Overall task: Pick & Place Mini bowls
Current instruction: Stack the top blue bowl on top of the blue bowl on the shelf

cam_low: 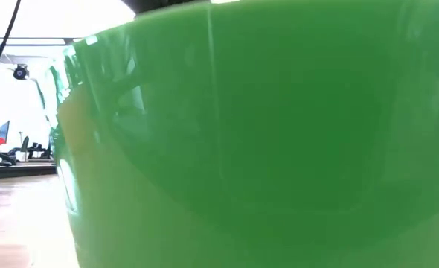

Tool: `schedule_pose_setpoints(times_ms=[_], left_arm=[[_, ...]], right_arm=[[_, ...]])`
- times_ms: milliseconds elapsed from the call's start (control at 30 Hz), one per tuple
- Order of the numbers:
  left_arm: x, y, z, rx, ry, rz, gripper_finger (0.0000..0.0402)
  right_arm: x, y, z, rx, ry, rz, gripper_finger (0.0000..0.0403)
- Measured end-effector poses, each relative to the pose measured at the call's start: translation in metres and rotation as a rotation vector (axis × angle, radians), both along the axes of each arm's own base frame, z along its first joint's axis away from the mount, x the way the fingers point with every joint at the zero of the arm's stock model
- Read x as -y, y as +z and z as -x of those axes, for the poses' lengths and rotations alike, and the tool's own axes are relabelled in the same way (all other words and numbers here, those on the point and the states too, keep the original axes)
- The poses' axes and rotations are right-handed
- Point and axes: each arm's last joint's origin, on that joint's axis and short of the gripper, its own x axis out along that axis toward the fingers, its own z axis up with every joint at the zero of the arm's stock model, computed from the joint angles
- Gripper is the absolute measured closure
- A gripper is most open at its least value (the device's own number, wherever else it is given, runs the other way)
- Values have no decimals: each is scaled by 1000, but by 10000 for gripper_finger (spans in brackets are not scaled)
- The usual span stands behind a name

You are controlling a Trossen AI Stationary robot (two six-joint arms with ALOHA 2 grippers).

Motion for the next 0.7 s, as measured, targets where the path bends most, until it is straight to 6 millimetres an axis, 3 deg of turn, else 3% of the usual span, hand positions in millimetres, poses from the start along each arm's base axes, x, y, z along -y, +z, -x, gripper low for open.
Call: schedule_pose_setpoints(times_ms=[267,700], left_arm=[[-3,-14,-11,-107,32,-120,401],[-12,-33,-20,-255,154,-274,401]], right_arm=[[3,-5,-19,21,17,65,317],[10,-15,-64,49,34,145,307]])
